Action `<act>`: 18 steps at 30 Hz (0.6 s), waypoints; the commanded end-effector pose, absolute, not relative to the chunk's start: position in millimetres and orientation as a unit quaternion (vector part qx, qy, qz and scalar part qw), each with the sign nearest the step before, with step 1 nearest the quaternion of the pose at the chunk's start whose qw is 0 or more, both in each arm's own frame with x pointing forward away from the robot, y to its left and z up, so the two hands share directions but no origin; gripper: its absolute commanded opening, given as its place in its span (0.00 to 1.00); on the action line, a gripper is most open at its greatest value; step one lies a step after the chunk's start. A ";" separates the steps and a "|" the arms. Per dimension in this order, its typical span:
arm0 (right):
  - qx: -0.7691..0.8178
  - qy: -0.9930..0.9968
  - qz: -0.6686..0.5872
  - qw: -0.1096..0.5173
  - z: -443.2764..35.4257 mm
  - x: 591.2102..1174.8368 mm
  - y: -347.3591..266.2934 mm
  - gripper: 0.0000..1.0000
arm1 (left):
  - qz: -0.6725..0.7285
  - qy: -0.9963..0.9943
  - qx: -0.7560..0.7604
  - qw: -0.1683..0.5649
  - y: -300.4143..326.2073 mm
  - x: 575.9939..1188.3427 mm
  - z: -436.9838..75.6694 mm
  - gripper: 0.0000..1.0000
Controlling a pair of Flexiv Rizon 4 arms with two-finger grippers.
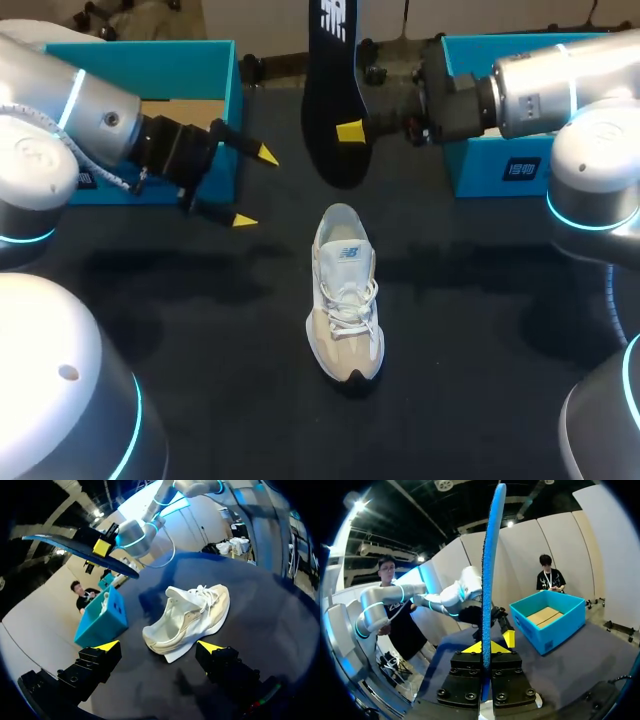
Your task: Take the shoe out of the shoebox, open the shoe tongue, remove and reinsert the insole, then place the shoe into the shoebox
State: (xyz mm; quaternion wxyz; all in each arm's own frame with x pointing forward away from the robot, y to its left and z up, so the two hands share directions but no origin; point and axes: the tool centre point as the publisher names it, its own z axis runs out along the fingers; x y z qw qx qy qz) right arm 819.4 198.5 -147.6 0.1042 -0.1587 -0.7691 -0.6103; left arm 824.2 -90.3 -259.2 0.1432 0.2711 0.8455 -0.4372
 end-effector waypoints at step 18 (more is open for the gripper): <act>-0.165 -0.773 -0.602 0.111 -182.0 837.6 189.8 0.00 | -0.359 0.913 0.154 0.120 -113.8 823.6 -285.7 1.00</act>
